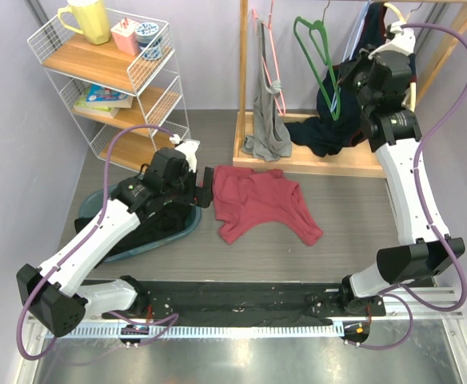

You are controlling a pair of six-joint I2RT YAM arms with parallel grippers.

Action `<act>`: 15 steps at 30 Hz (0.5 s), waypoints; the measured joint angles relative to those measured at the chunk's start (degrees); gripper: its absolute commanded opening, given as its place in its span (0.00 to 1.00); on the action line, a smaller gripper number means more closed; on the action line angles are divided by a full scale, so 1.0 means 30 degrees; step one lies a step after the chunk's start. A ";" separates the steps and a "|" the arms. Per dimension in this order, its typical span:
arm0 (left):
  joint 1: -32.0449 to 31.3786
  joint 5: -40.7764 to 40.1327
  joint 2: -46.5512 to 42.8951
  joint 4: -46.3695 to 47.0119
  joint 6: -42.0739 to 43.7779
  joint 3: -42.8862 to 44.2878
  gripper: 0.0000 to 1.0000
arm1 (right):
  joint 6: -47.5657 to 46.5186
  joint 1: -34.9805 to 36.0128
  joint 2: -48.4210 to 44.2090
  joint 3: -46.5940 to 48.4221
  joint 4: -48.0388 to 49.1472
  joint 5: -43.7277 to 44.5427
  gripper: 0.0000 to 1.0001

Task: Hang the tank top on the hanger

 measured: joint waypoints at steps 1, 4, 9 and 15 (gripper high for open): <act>0.0000 0.0000 0.0000 0.0007 0.0000 0.0000 1.00 | -0.0051 0.0000 -0.0124 -0.0036 0.0102 -0.0051 0.01; 0.0000 0.0000 0.0000 0.0007 0.0000 0.0000 1.00 | -0.0204 0.0000 -0.0576 -0.0284 0.0474 -0.0095 0.01; 0.0000 0.0007 0.0000 0.0000 -0.0007 0.0000 1.00 | -0.0204 0.0029 -0.1457 -0.1566 0.1013 -0.0080 0.01; 0.0000 0.0007 0.0000 0.0007 -0.0015 0.0000 1.00 | 0.0284 0.0095 -0.2616 -0.3599 0.1362 0.0066 0.01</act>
